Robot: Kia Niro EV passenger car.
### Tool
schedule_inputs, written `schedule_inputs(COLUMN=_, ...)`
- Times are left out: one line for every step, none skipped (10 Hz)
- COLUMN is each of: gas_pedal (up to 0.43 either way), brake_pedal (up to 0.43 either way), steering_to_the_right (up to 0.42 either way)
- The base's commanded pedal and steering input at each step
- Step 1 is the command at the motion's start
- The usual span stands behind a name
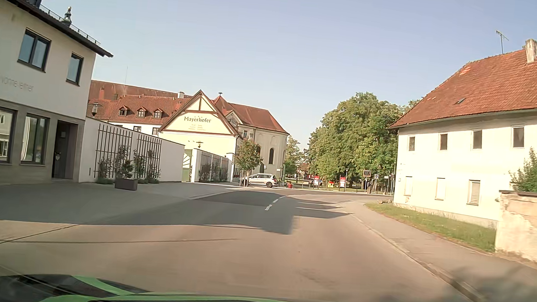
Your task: Follow the waypoints while adhering to traffic rules and regulations
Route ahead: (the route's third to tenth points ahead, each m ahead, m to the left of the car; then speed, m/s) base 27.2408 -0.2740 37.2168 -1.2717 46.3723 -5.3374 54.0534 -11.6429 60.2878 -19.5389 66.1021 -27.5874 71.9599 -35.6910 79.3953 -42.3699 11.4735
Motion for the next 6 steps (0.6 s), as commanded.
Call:
schedule_inputs(gas_pedal=0.0, brake_pedal=0.0, steering_to_the_right=0.0)
schedule_inputs(gas_pedal=0.0, brake_pedal=0.0, steering_to_the_right=0.0)
schedule_inputs(gas_pedal=0.0, brake_pedal=0.0, steering_to_the_right=0.003)
schedule_inputs(gas_pedal=0.0, brake_pedal=0.0, steering_to_the_right=0.005)
schedule_inputs(gas_pedal=0.0, brake_pedal=0.0, steering_to_the_right=0.008)
schedule_inputs(gas_pedal=0.0, brake_pedal=0.0, steering_to_the_right=0.012)
